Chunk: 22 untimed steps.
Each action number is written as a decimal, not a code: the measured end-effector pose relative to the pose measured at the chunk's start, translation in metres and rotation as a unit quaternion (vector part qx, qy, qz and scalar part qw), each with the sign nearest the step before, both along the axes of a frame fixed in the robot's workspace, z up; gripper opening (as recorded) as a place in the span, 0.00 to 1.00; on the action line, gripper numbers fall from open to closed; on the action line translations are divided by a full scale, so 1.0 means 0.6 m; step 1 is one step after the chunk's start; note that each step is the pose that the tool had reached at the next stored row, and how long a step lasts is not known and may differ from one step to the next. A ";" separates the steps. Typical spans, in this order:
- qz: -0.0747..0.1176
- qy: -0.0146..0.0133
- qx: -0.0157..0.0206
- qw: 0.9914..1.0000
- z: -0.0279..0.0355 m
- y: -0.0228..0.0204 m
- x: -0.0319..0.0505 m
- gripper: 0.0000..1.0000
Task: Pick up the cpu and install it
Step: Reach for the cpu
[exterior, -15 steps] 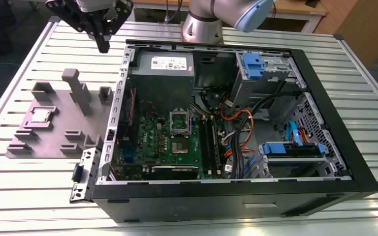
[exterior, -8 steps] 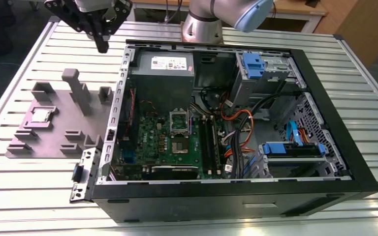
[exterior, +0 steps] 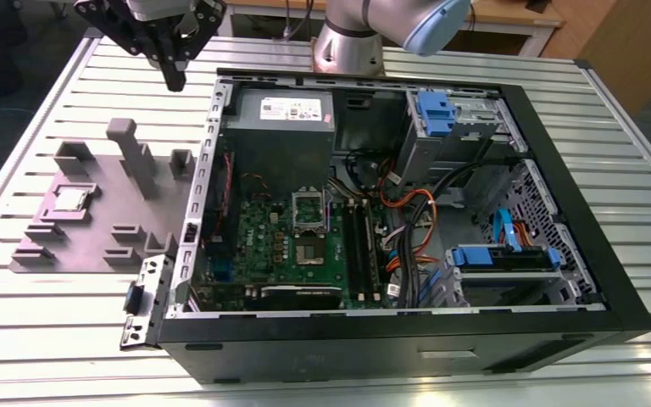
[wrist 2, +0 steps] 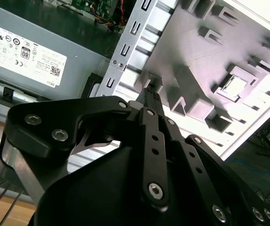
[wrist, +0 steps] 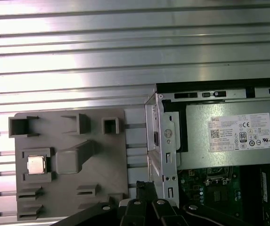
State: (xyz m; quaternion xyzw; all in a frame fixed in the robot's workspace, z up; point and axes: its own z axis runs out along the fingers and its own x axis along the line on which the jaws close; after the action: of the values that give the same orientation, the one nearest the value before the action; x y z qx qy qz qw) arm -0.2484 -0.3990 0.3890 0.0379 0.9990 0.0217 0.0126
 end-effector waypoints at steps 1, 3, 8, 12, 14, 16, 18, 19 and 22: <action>0.000 0.000 0.000 1.000 0.000 0.0000 0.000 0.11; 0.000 0.000 0.000 1.000 0.000 0.0000 -0.001 0.11; 0.000 0.000 0.000 1.000 0.000 0.0000 -0.003 0.11; 0.000 0.000 0.000 1.000 0.000 0.0000 -0.005 0.11; 0.000 0.000 0.000 1.000 0.000 0.0000 -0.007 0.11; 0.000 0.000 0.000 1.000 0.000 0.0000 -0.009 0.11; 0.000 0.000 0.000 1.000 0.000 0.0000 -0.012 0.11; 0.000 0.000 0.000 1.000 0.000 0.0000 -0.013 0.11; 0.000 0.000 0.000 1.000 0.000 0.0000 -0.015 0.11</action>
State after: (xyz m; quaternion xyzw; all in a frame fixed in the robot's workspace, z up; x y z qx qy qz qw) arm -0.2574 -0.3989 0.3889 0.0378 0.9990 0.0217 0.0125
